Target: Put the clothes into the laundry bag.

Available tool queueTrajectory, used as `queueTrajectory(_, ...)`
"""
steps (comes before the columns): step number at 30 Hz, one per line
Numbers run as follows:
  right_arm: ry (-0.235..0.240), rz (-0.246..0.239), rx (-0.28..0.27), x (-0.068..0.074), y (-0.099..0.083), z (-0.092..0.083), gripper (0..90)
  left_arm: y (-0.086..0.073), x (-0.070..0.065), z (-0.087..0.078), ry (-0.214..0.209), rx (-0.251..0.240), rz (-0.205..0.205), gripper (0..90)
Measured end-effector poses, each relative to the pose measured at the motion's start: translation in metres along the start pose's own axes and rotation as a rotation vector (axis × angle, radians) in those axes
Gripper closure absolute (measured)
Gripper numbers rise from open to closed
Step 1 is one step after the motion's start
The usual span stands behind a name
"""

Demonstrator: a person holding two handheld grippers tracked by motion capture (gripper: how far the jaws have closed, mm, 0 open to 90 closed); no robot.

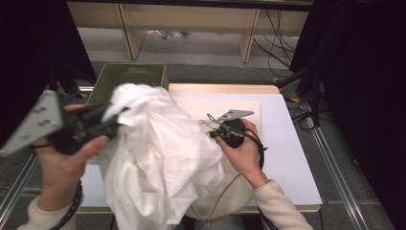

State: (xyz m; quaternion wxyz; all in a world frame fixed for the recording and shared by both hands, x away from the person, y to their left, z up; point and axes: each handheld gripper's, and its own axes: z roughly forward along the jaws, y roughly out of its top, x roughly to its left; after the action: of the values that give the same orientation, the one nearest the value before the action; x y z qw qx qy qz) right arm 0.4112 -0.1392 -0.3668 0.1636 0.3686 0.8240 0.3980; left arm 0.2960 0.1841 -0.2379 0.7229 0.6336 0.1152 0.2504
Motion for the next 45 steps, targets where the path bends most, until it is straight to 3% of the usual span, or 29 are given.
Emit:
queueTrajectory(5, -0.012, 0.020, -0.029, 0.002, 0.000, 0.001, 88.0, -0.053, -0.009, 0.037, -0.099, 0.178, -0.048, 82.3)
queueTrajectory(6, -0.008, 0.042, -0.024, 0.003, 0.001, 0.001, 88.1, -0.065, -0.012, 0.046, -0.119, 0.224, -0.061, 82.3)
queueTrajectory(7, -0.005, 0.019, -0.041, 0.002, 0.002, 0.001, 88.1, -0.074, -0.014, 0.053, -0.136, 0.264, -0.058, 82.3)
queueTrajectory(9, -0.006, 0.003, -0.053, 0.002, 0.002, 0.001, 88.1, -0.090, -0.018, 0.065, -0.149, 0.315, -0.052, 82.2)
queueTrajectory(13, -0.009, 0.035, -0.062, 0.003, 0.003, -0.002, 88.1, -0.114, -0.025, 0.084, -0.160, 0.390, -0.042, 82.1)
queueTrajectory(15, -0.011, 0.015, -0.068, 0.002, 0.003, -0.003, 88.1, -0.122, -0.029, 0.090, -0.154, 0.420, -0.028, 82.1)
queueTrajectory(17, -0.012, 0.035, -0.074, 0.004, 0.004, -0.005, 88.1, -0.126, -0.031, 0.095, -0.150, 0.458, 0.000, 81.9)
queueTrajectory(20, -0.008, 0.020, -0.090, 0.006, 0.005, -0.007, 88.1, -0.133, -0.031, 0.102, -0.145, 0.503, 0.021, 81.8)
queueTrajectory(22, -0.016, 0.027, -0.097, 0.008, 0.006, -0.008, 88.1, -0.139, -0.031, 0.107, -0.121, 0.544, 0.059, 81.6)
queueTrajectory(24, -0.018, 0.023, -0.099, 0.010, 0.006, -0.009, 88.2, -0.145, -0.032, 0.111, -0.100, 0.568, 0.062, 81.5)
queueTrajectory(26, -0.016, 0.017, -0.107, 0.012, 0.007, -0.011, 88.2, -0.153, -0.030, 0.116, -0.093, 0.621, 0.096, 81.4)
queueTrajectory(28, -0.021, 0.012, -0.117, 0.016, 0.008, -0.013, 88.3, -0.162, -0.028, 0.122, -0.079, 0.674, 0.094, 81.3)
queueTrajectory(29, -0.016, 0.007, -0.116, 0.017, 0.008, -0.013, 88.3, -0.170, -0.025, 0.126, -0.070, 0.705, 0.122, 81.2)
queueTrajectory(32, -0.011, 0.000, -0.115, 0.020, 0.008, -0.012, 88.3, -0.186, -0.018, 0.135, -0.030, 0.765, 0.111, 80.9)
queueTrajectory(33, -0.011, -0.025, -0.115, 0.019, 0.007, -0.011, 88.3, -0.191, -0.016, 0.138, -0.015, 0.794, 0.130, 80.6)
queueTrajectory(38, -0.011, -0.005, -0.085, 0.023, 0.004, -0.003, 88.3, -0.211, -0.011, 0.148, 0.053, 0.838, 0.124, 78.0)
queueTrajectory(40, -0.012, -0.013, -0.071, 0.022, 0.002, -0.001, 88.3, -0.215, -0.012, 0.148, 0.061, 0.818, 0.099, 75.4)
queueTrajectory(42, -0.013, -0.020, -0.074, 0.021, 0.000, 0.001, 88.3, -0.216, -0.011, 0.146, 0.051, 0.817, 0.101, 70.4)
queueTrajectory(43, -0.006, -0.013, -0.068, 0.019, 0.000, 0.002, 88.2, -0.214, -0.013, 0.141, 0.069, 0.769, 0.070, 65.3)
queueTrajectory(45, -0.017, -0.014, -0.059, 0.019, 0.000, 0.001, 88.1, -0.209, -0.013, 0.136, 0.073, 0.741, 0.047, 58.0)
